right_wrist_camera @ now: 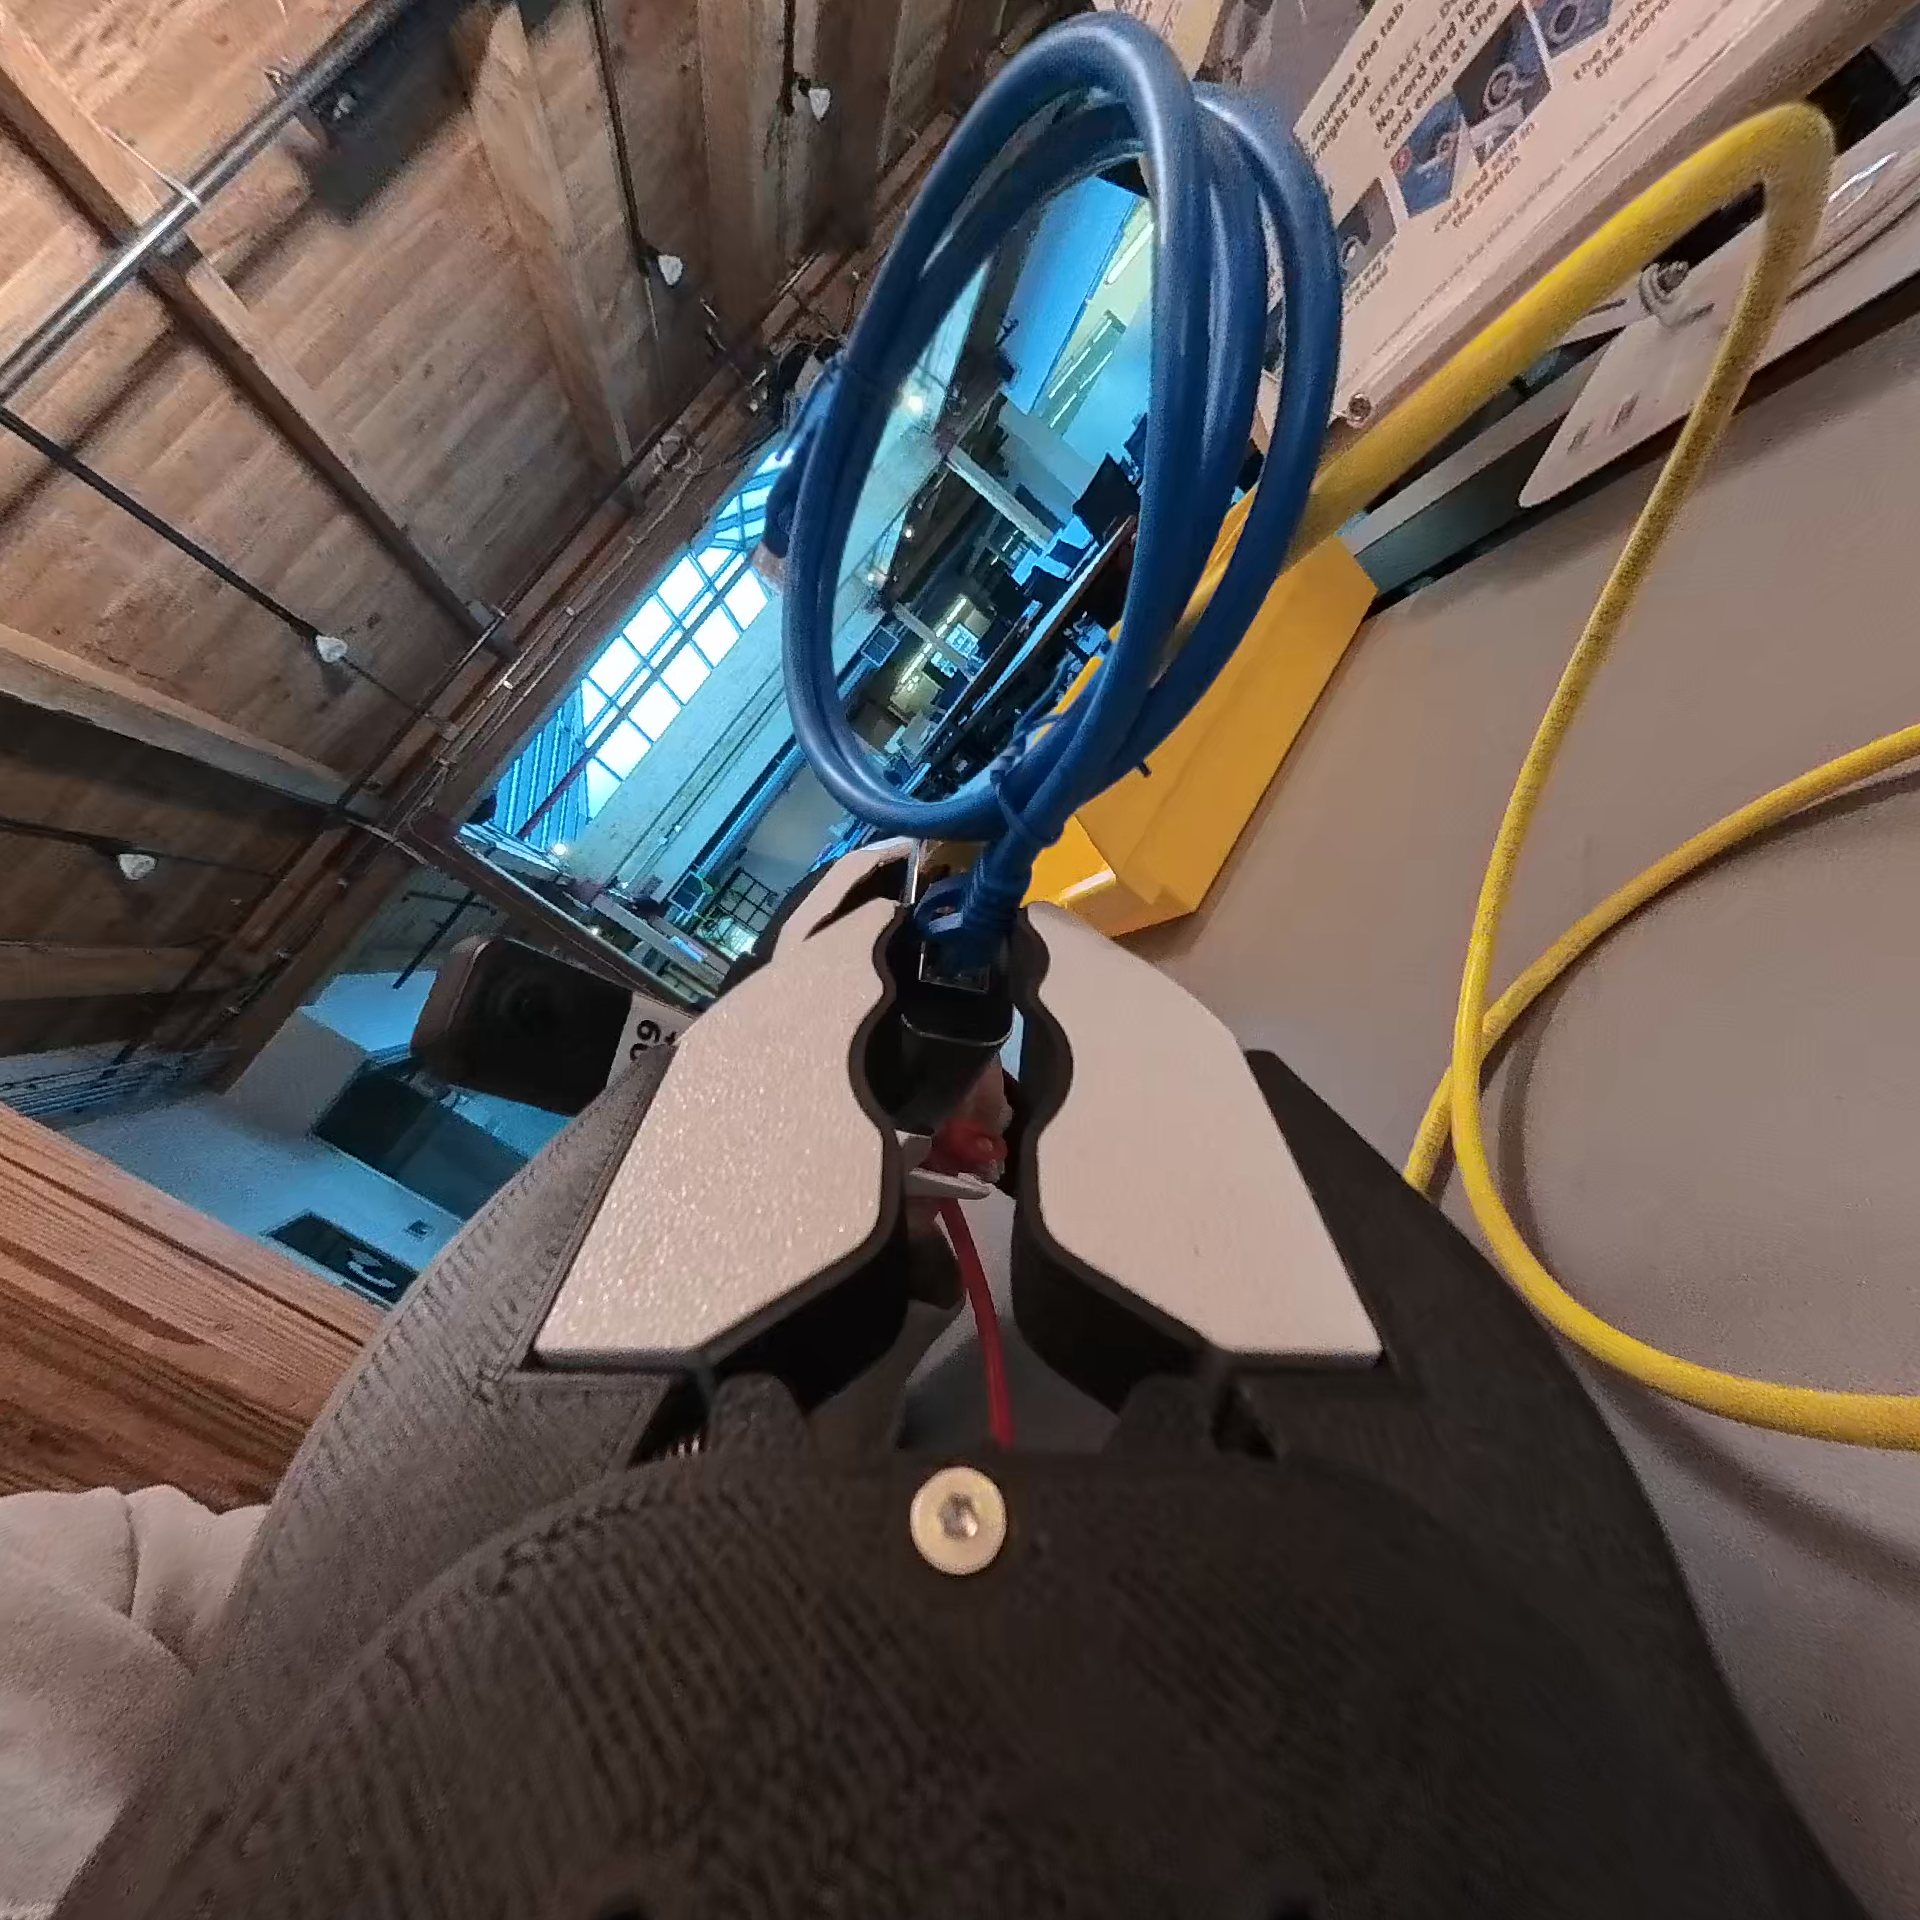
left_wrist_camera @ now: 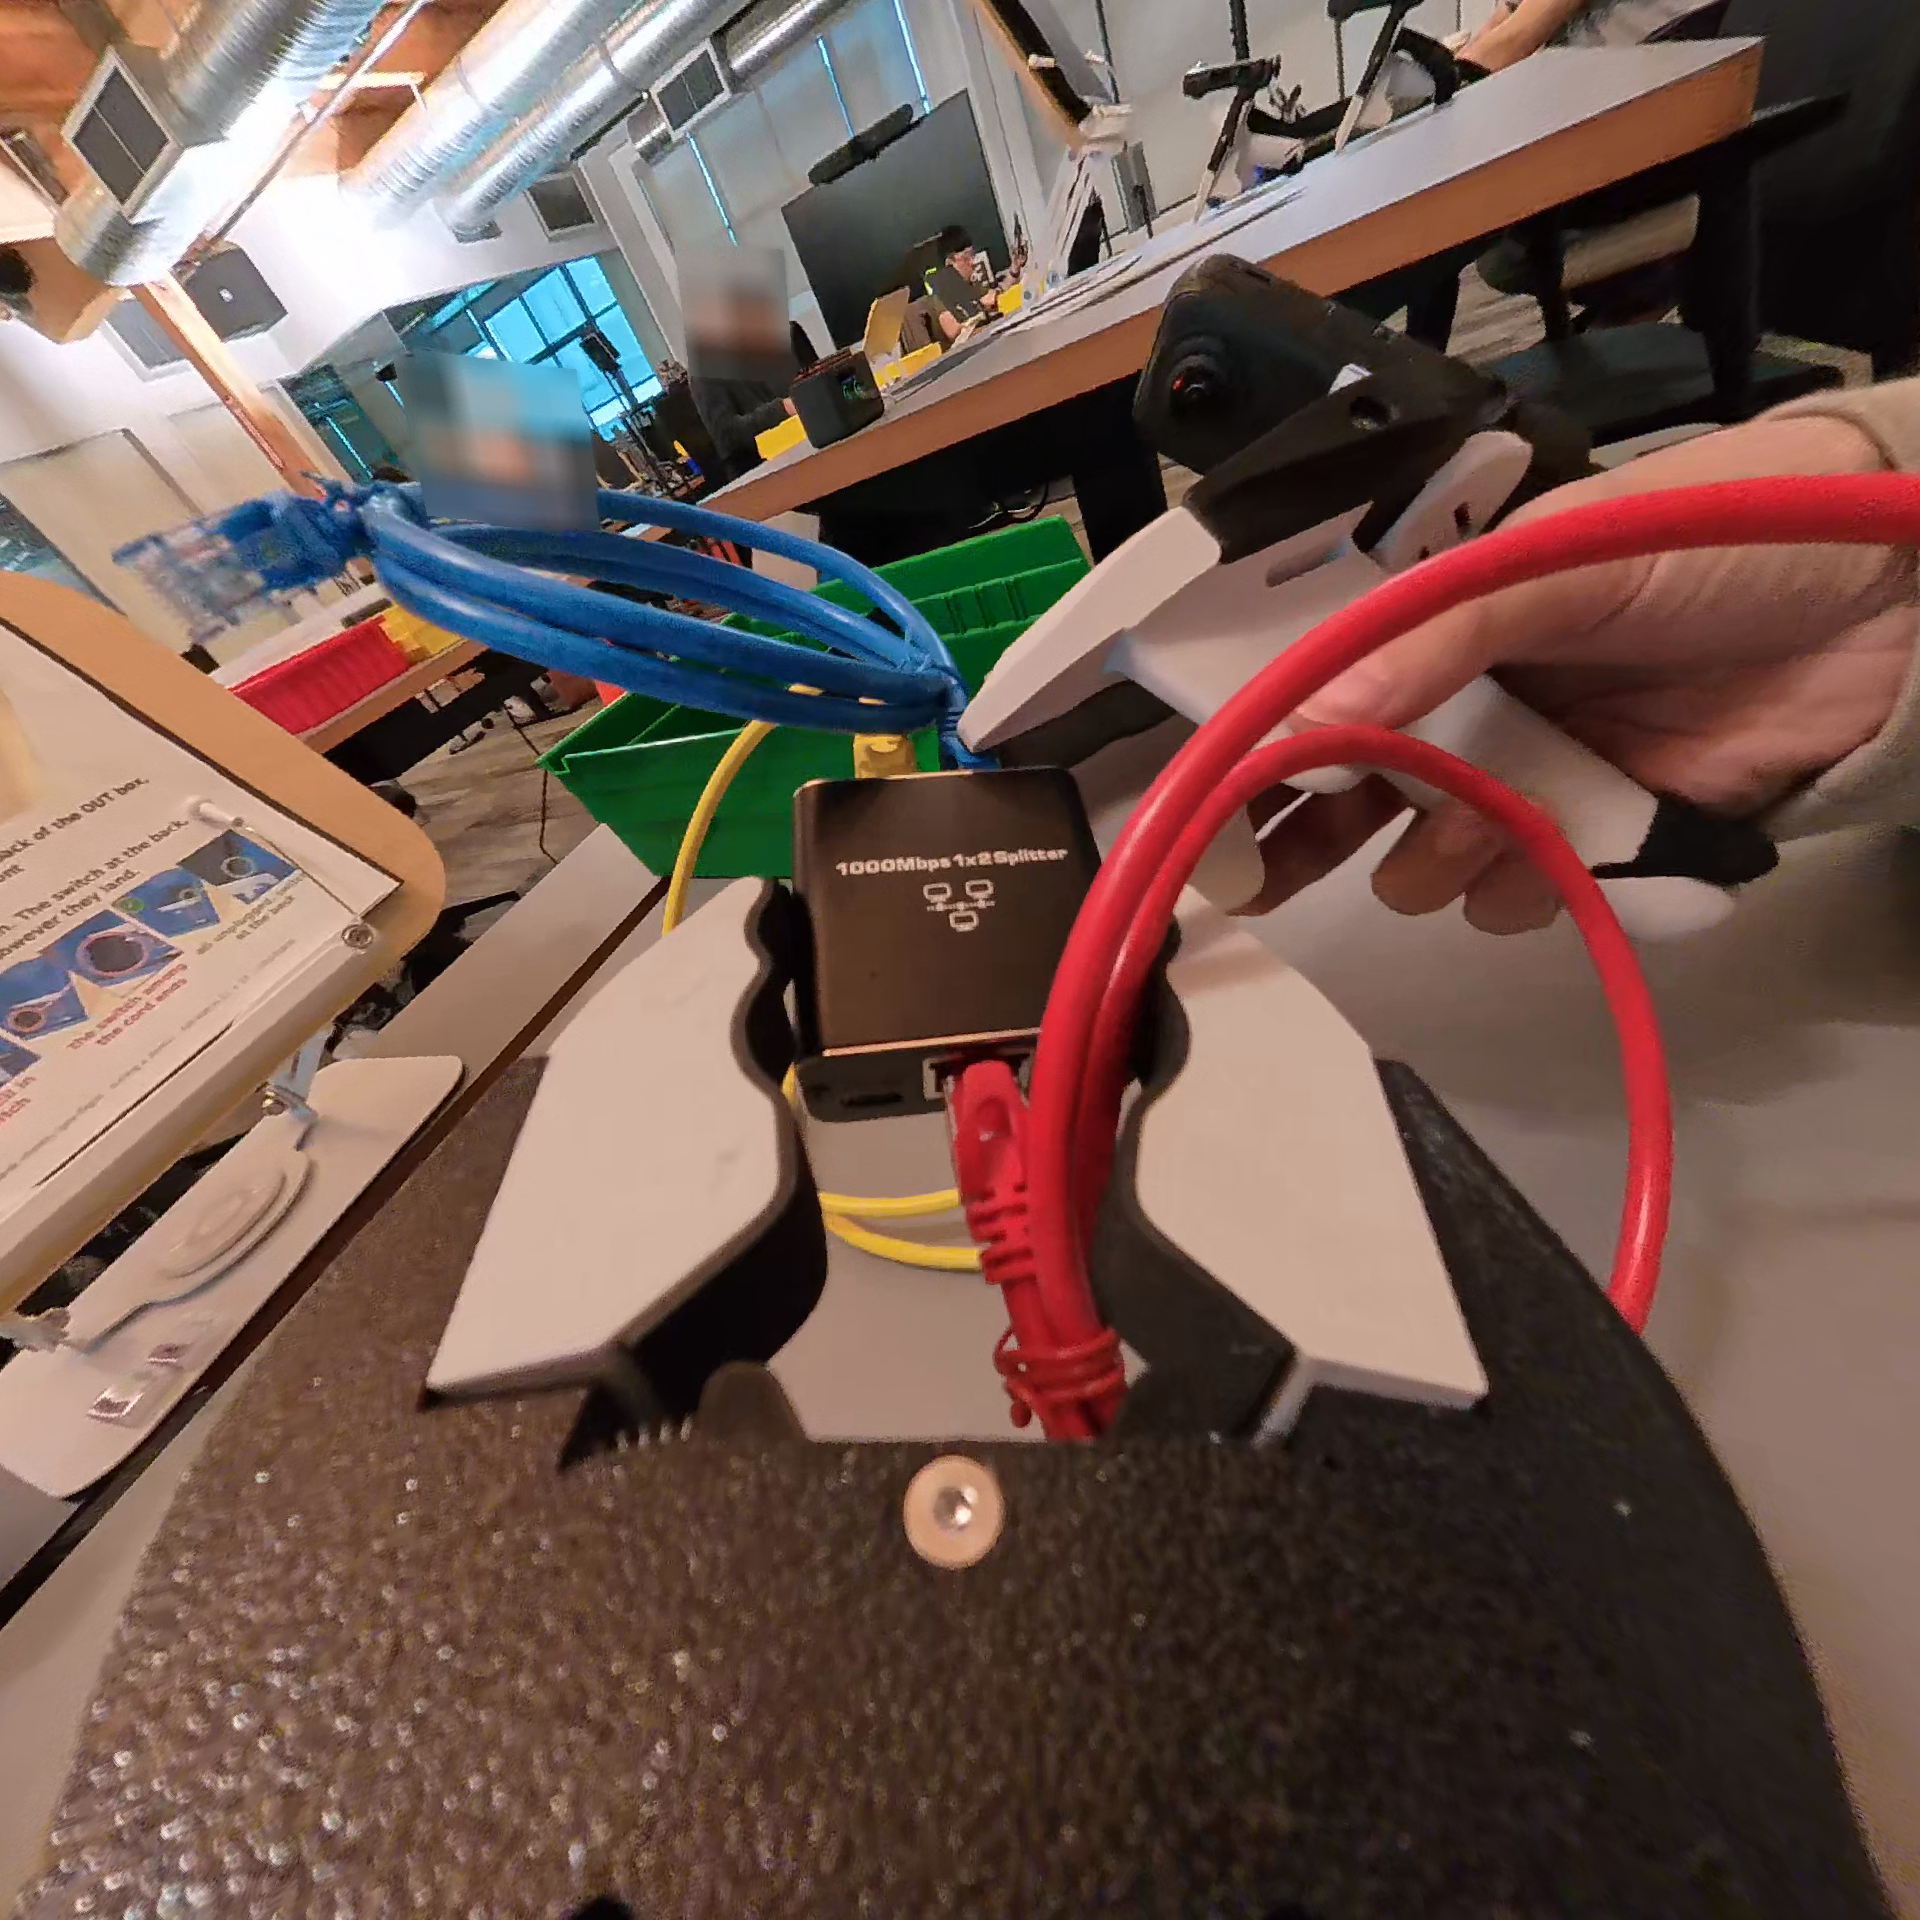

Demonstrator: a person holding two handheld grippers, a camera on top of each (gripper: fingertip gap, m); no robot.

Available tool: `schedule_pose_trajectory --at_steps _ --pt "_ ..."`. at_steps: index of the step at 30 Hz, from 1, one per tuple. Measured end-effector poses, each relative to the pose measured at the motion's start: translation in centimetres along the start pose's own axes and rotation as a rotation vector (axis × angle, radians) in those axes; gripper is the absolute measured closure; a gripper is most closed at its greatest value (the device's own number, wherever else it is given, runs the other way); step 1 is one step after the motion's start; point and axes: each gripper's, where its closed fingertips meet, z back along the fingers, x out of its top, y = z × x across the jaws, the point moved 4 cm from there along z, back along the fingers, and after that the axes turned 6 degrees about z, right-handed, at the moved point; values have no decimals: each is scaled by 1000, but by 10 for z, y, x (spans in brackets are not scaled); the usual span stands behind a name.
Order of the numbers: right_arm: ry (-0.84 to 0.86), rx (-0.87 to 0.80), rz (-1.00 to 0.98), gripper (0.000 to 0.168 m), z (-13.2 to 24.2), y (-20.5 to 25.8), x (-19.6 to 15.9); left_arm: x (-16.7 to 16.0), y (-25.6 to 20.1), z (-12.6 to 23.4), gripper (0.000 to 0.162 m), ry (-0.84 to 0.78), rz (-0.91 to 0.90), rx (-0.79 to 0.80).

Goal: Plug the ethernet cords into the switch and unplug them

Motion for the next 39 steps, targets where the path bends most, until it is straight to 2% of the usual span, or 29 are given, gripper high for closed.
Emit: schedule_pose_trajectory --at_steps 11,39 --pt "-19 15 -93 151 0 -8 -5 -4 -2 -5 99 22 -34 46" --pt "-117 65 -136 152 1 -9 -3 0 -6 -8 99 45 -95 105"
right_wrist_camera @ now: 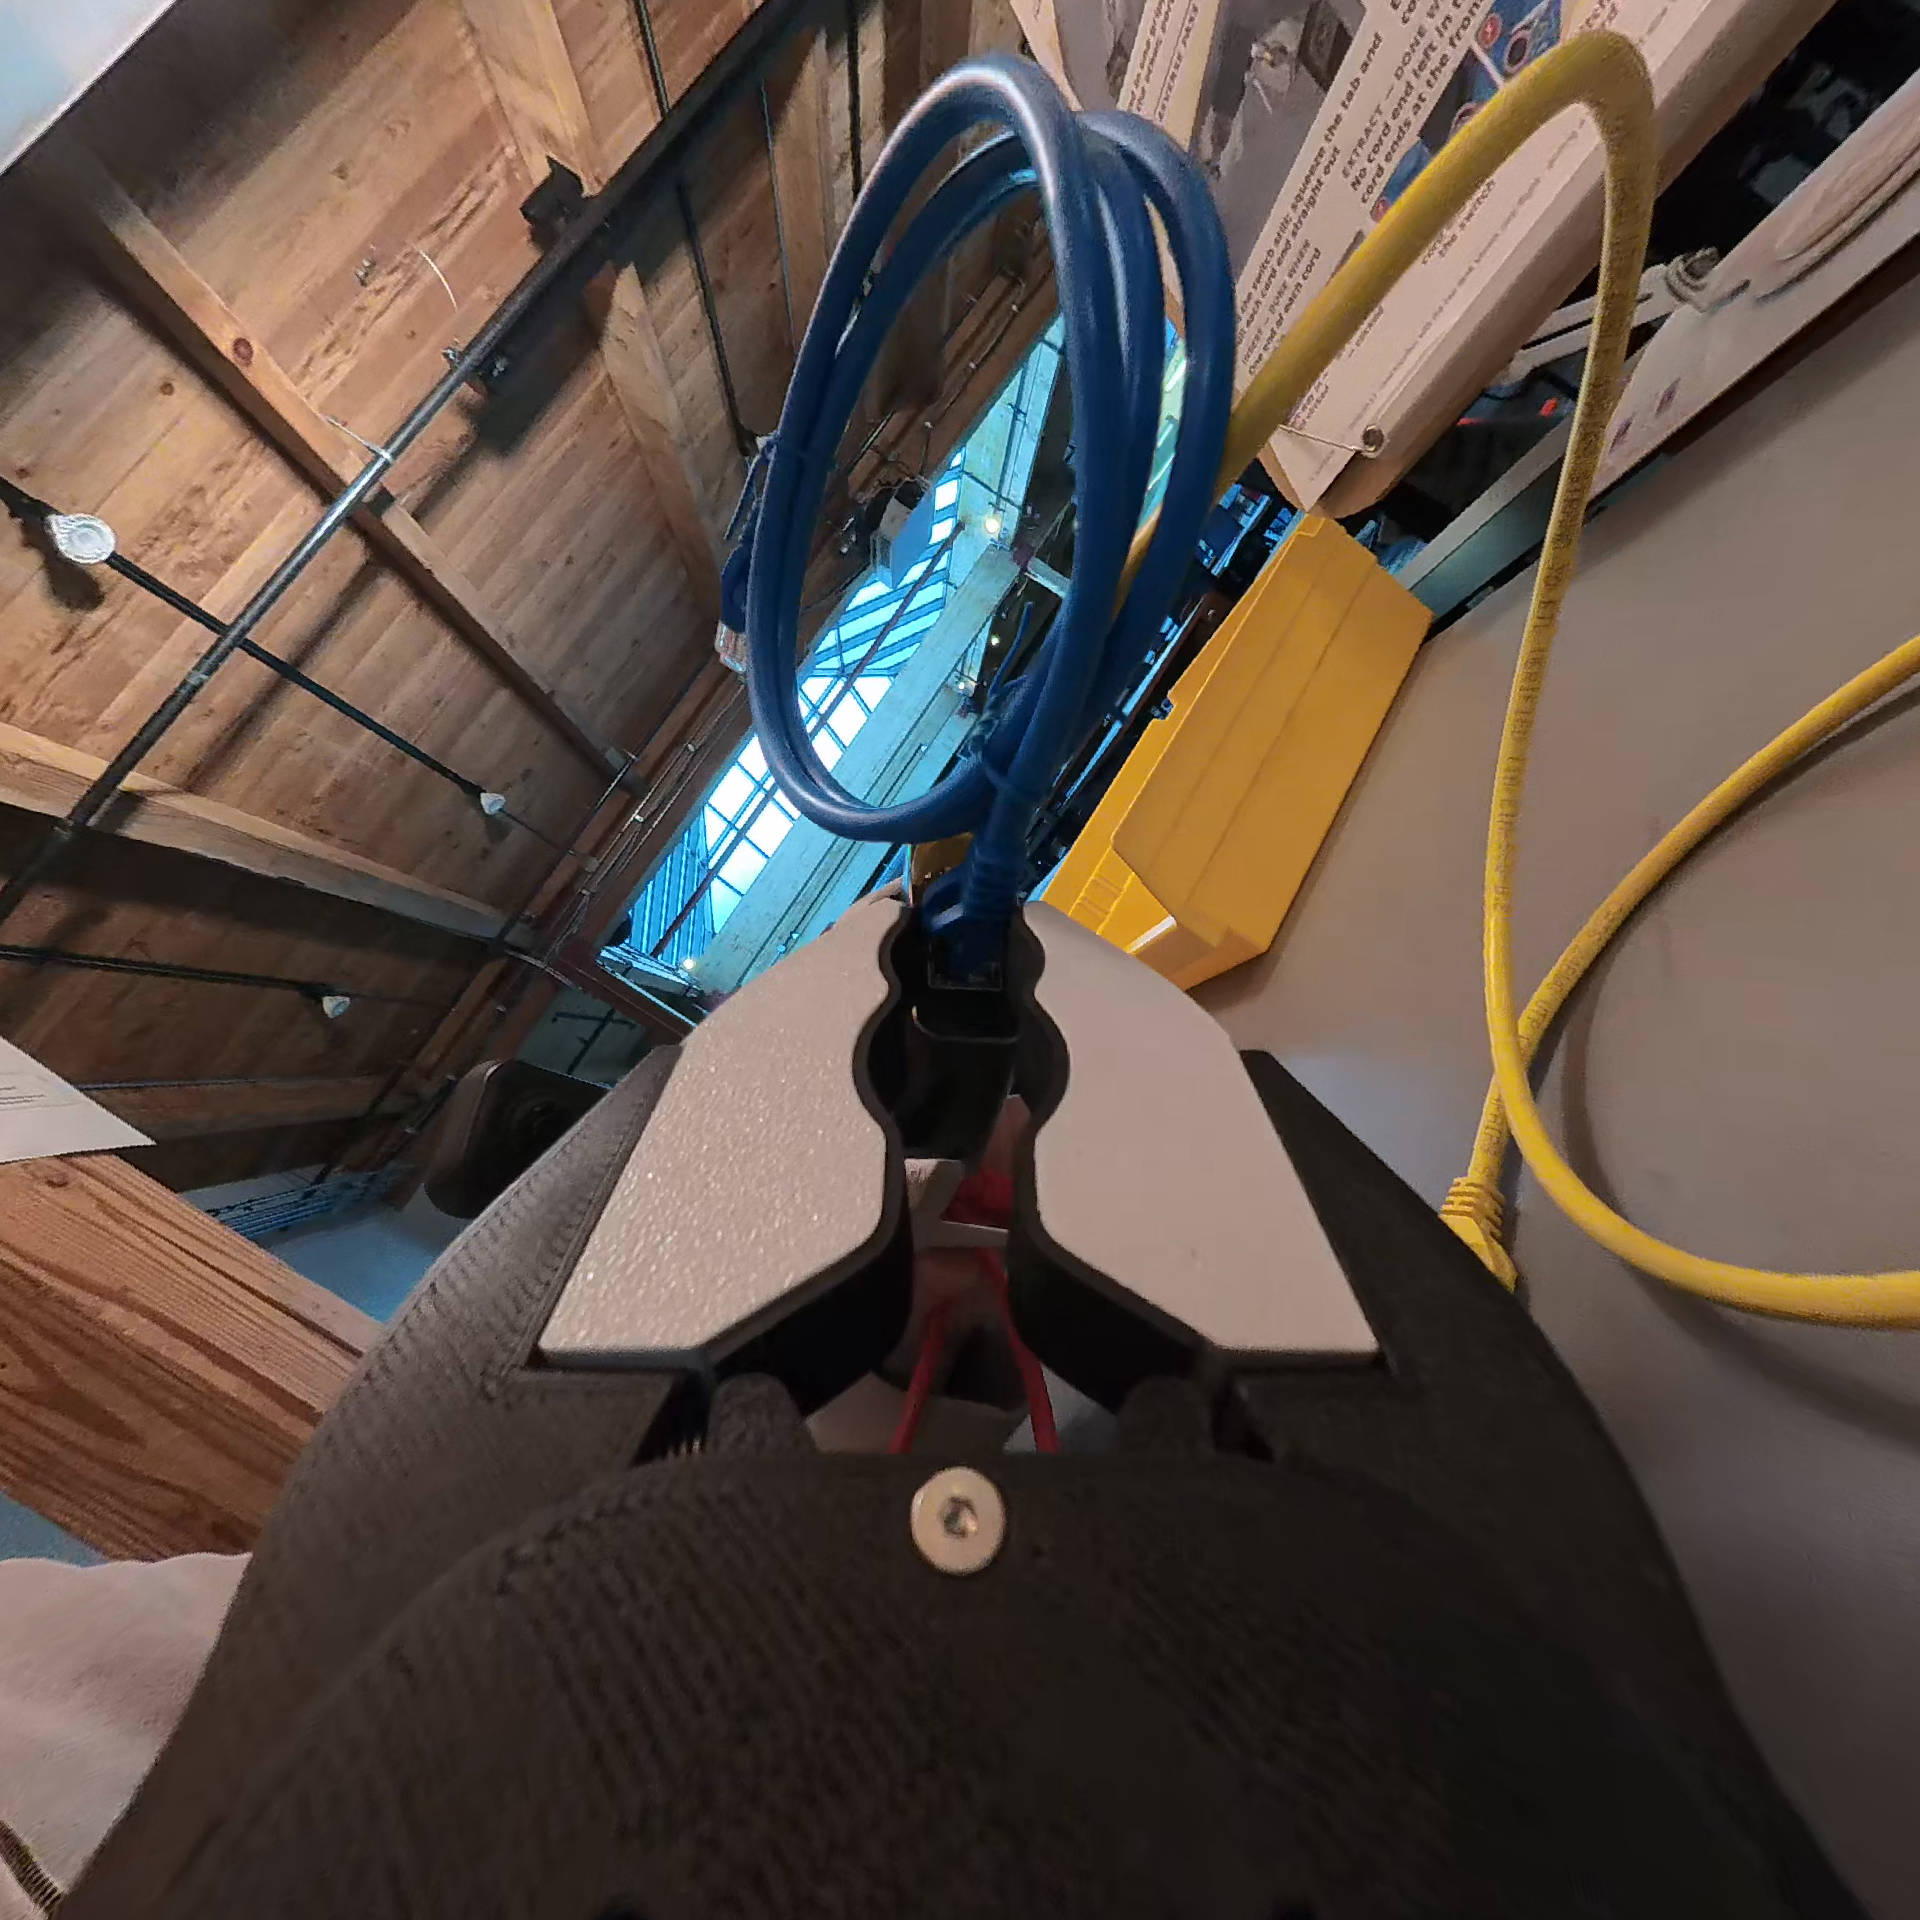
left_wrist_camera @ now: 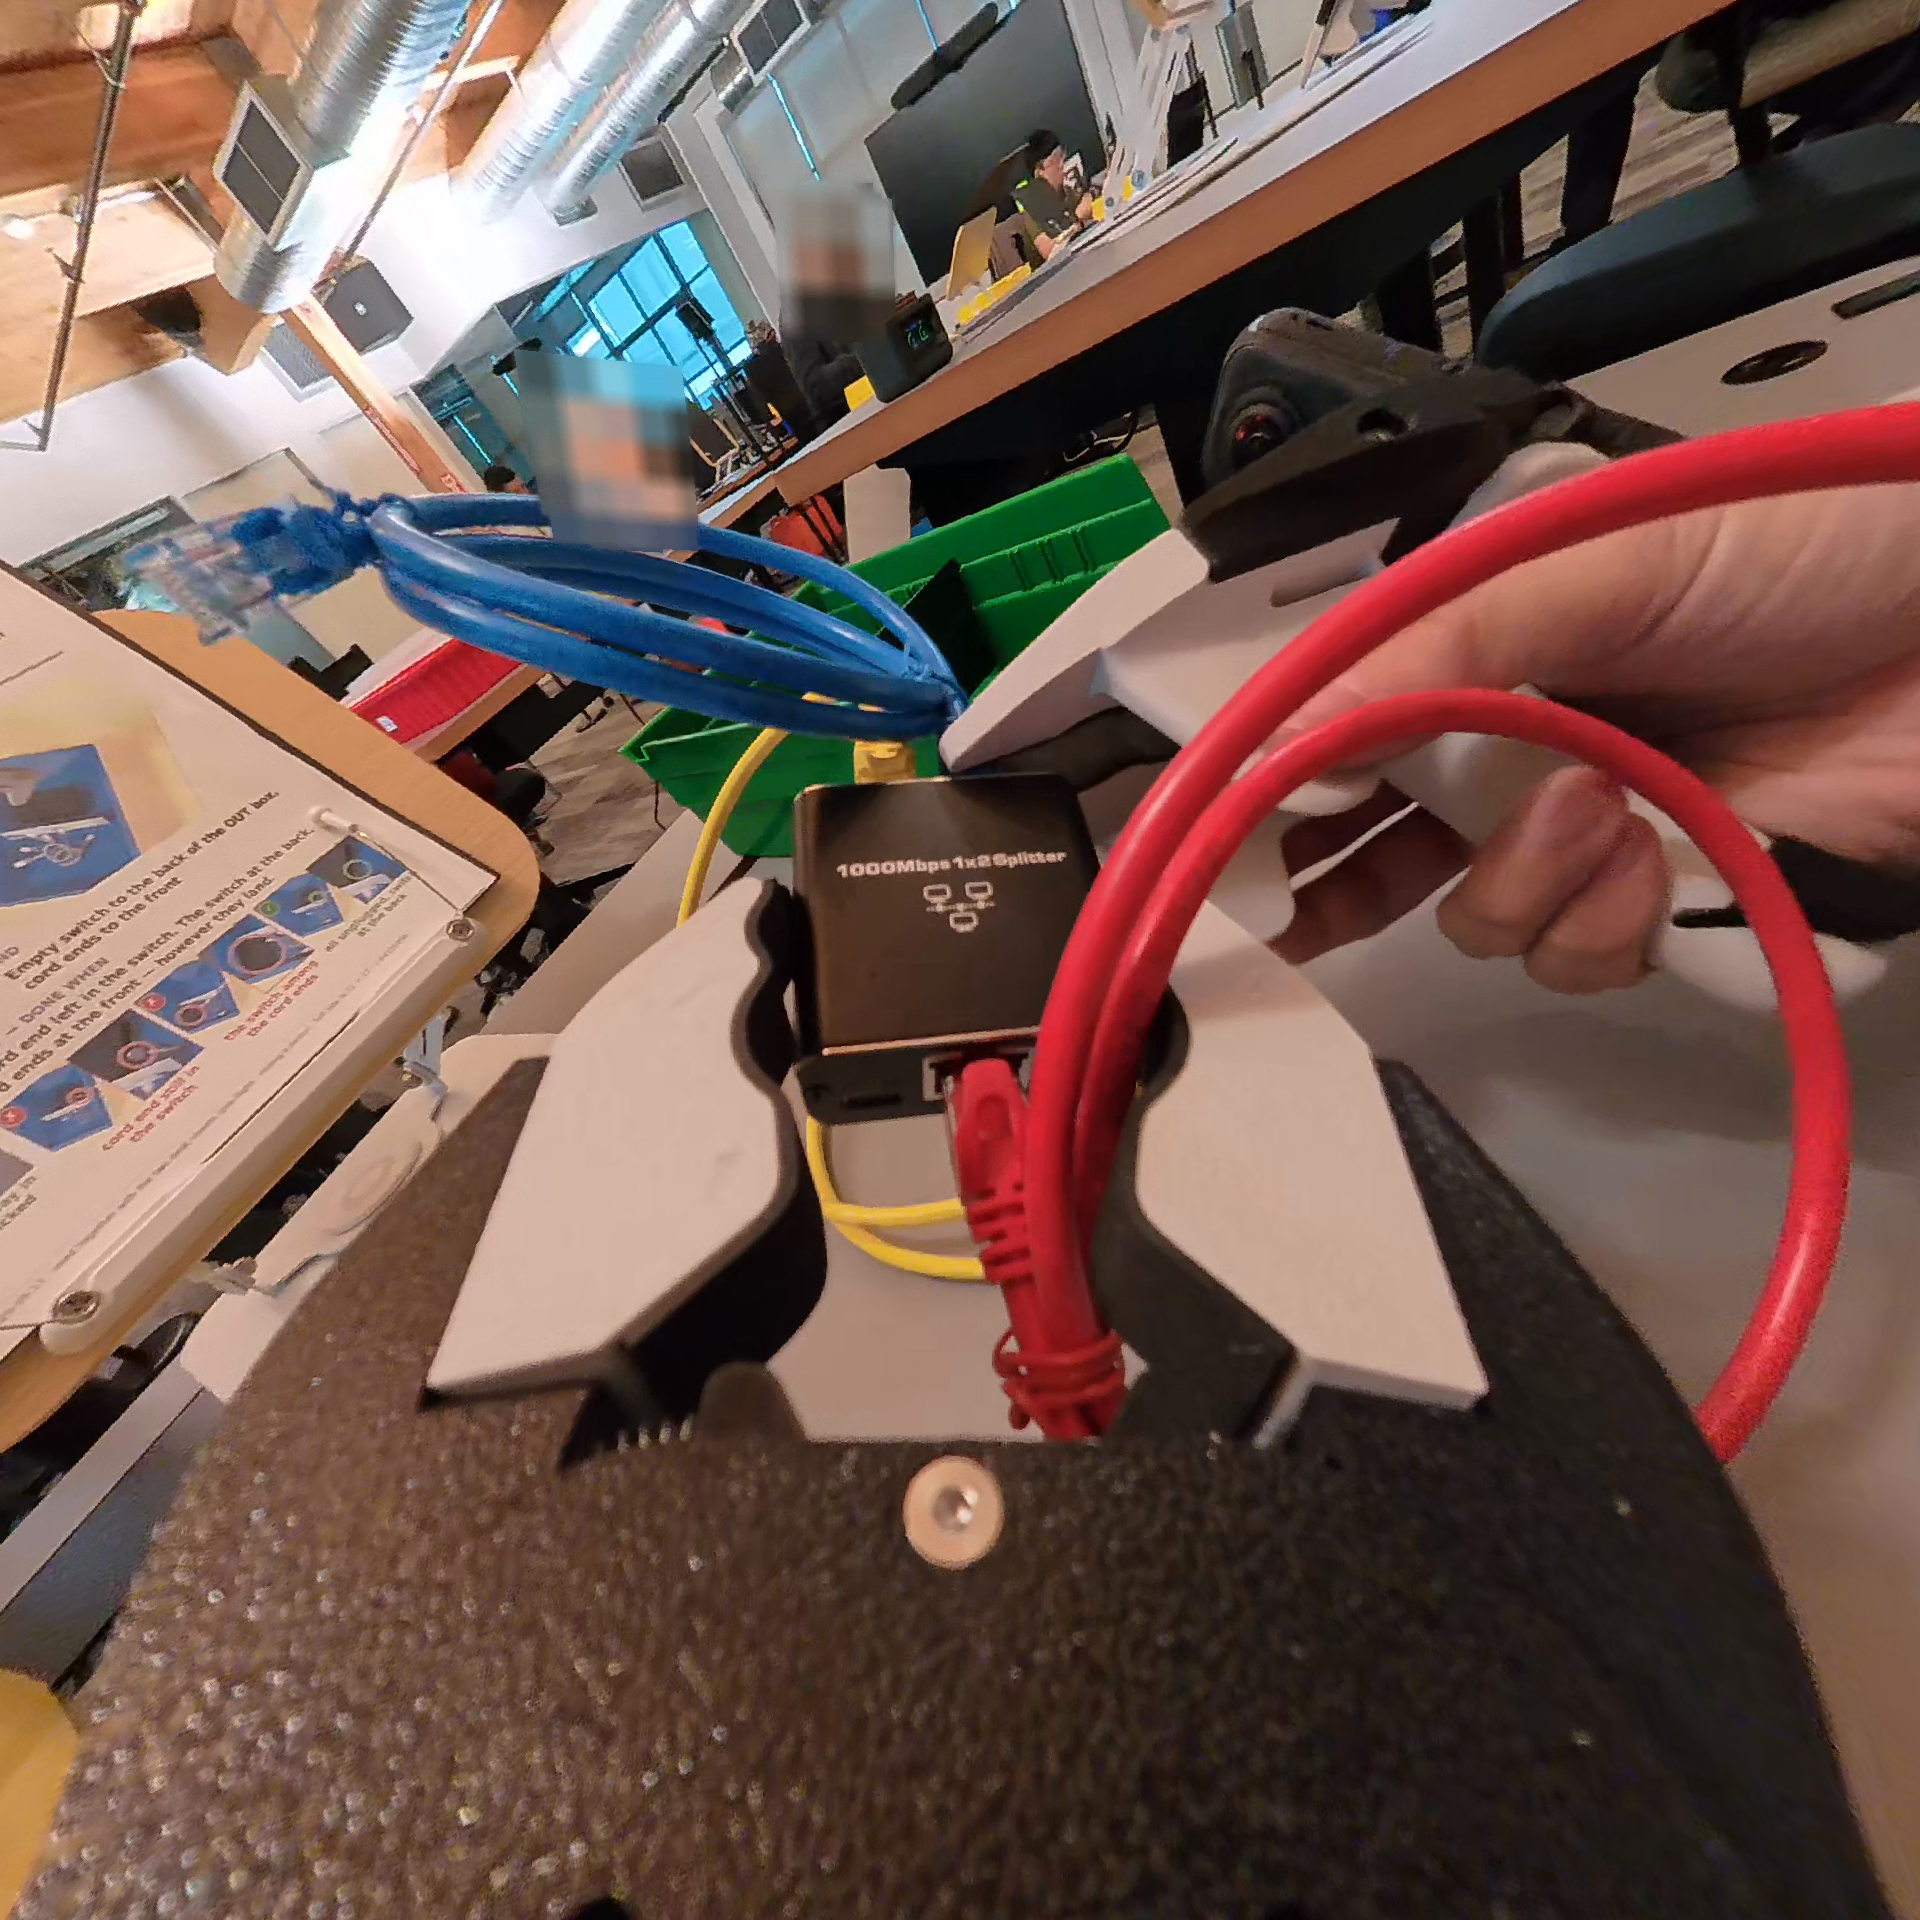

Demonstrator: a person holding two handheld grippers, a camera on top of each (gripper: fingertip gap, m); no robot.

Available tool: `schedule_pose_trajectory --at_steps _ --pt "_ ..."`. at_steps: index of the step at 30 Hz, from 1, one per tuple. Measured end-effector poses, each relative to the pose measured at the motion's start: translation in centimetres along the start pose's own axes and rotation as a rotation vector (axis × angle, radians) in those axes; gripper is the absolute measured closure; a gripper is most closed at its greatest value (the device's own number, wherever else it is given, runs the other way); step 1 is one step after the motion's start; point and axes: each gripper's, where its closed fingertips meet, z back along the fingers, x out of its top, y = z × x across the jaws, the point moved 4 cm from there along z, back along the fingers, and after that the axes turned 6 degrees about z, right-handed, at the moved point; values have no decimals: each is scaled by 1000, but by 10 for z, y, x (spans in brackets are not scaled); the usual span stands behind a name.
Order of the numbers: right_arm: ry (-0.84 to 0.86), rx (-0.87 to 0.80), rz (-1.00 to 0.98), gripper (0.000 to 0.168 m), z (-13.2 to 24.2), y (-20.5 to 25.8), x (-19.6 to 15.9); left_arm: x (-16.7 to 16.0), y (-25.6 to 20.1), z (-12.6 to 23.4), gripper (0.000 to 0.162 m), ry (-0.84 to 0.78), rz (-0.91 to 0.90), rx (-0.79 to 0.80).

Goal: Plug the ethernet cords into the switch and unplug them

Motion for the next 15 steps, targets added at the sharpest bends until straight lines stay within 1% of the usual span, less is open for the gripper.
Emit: schedule_pose_trajectory --at_steps 3,7,10,12,15 --pt "15 -10 15 153 0 -3 -1 -3 0 -1 99 9 8 8" --pt "34 -14 94 152 1 -6 0 -7 -1 -4 99 27 2 34" --pt "41 -10 182 152 0 -9 3 -9 -1 -8 99 41 19 62" --pt "11 -18 254 152 2 -7 2 -9 -2 -9 99 42 35 59" --pt "53 -31 317 152 2 -10 0 -14 -2 -8 98 58 43 55"
